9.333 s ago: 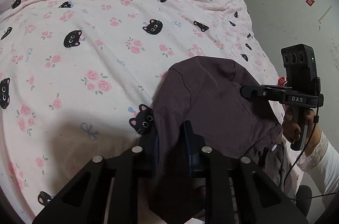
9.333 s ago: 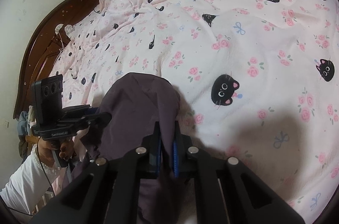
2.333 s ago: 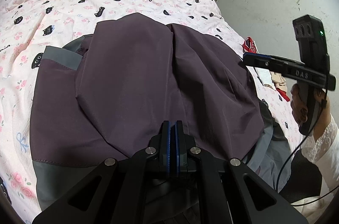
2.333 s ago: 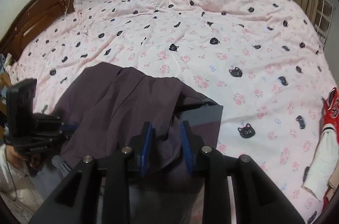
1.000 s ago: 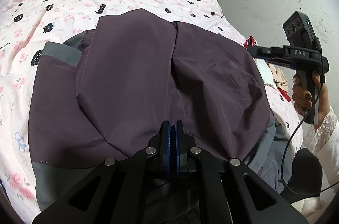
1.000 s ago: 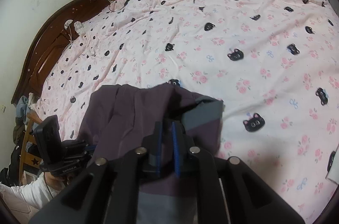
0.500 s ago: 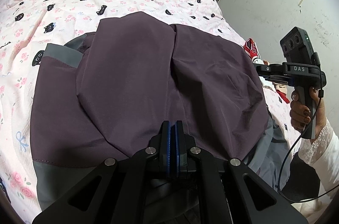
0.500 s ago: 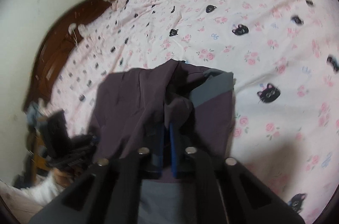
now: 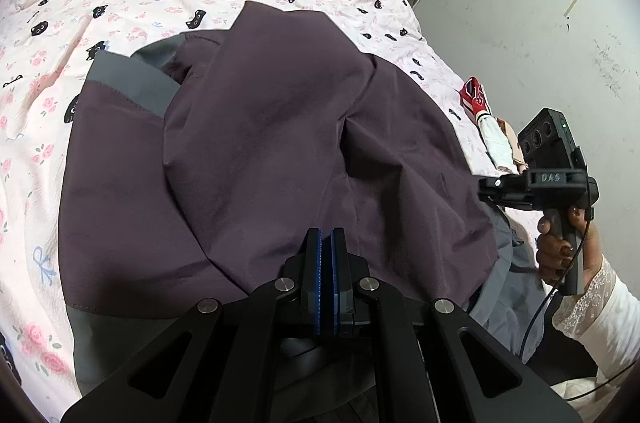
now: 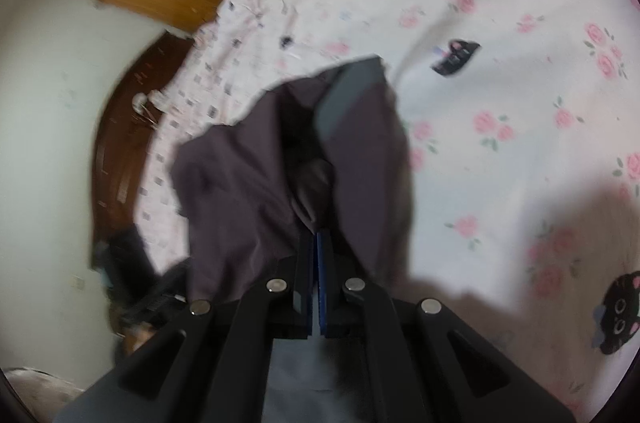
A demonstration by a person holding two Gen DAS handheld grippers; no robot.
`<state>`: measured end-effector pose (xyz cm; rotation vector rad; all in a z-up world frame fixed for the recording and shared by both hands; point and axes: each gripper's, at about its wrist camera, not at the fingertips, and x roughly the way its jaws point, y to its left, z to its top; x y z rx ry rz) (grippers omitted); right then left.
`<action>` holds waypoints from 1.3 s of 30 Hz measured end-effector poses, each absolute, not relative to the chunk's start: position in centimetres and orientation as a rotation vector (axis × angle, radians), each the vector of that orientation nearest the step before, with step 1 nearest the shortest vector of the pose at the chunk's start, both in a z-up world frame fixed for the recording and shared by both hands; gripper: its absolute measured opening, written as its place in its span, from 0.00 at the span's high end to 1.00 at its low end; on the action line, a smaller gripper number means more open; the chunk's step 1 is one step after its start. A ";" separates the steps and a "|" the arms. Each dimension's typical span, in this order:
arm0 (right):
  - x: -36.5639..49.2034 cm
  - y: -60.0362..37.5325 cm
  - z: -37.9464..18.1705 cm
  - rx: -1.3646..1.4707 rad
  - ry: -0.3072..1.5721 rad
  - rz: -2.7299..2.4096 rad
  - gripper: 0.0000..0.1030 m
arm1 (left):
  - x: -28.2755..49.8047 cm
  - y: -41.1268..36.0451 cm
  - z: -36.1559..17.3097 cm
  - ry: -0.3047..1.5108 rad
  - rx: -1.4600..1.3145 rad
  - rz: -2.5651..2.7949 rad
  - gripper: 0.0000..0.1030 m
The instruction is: Fold clothes
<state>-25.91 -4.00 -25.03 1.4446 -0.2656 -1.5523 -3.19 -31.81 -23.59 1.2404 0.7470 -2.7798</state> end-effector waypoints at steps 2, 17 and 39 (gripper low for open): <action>-25.6 -4.4 -24.7 1.427 -0.219 -1.573 0.93 | -3.2 -31.9 -23.6 0.749 1.241 -2.779 0.97; -18.6 -8.2 -14.8 1.016 0.096 -1.631 0.76 | -1.9 -32.6 -20.1 0.790 1.062 -2.902 0.96; -17.0 -10.9 -22.8 1.186 0.373 -1.619 0.77 | -7.0 -41.4 -24.0 0.985 1.087 -2.544 0.92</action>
